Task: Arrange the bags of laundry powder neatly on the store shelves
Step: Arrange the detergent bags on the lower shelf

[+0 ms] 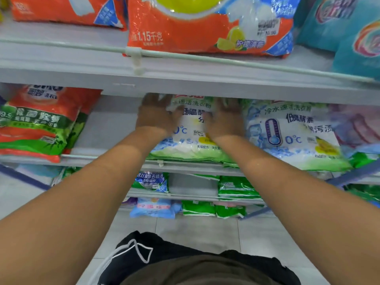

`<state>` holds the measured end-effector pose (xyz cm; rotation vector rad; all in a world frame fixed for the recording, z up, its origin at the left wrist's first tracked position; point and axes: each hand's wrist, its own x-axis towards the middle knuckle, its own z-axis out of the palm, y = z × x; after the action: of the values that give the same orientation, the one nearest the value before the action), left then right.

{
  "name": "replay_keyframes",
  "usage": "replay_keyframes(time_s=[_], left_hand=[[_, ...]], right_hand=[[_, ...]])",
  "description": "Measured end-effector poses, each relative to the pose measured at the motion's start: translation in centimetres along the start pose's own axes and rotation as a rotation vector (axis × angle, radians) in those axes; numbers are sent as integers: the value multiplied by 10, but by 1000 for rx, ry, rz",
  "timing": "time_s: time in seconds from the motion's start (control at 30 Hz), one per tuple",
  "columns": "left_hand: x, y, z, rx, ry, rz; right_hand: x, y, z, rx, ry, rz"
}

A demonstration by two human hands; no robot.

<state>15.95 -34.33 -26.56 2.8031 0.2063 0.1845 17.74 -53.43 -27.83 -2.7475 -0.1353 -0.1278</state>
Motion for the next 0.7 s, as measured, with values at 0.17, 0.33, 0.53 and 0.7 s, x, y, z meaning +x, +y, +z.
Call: replay_keyframes(time_s=[0.17,0.33,0.53,0.7], left_hand=[[2,-12,28,-15,-147,127],[1,-12,29,-33,-178,-4],[-8,-20,27,-140,-269,-140],[-22,7,13,94,-192,-261]], right_hand=[[9,7,23,64,-204,-117],[7,4,25,1,-138,-38],[-9,10,15,105,-304,143],[-28,50,-31,-22,-324,32]])
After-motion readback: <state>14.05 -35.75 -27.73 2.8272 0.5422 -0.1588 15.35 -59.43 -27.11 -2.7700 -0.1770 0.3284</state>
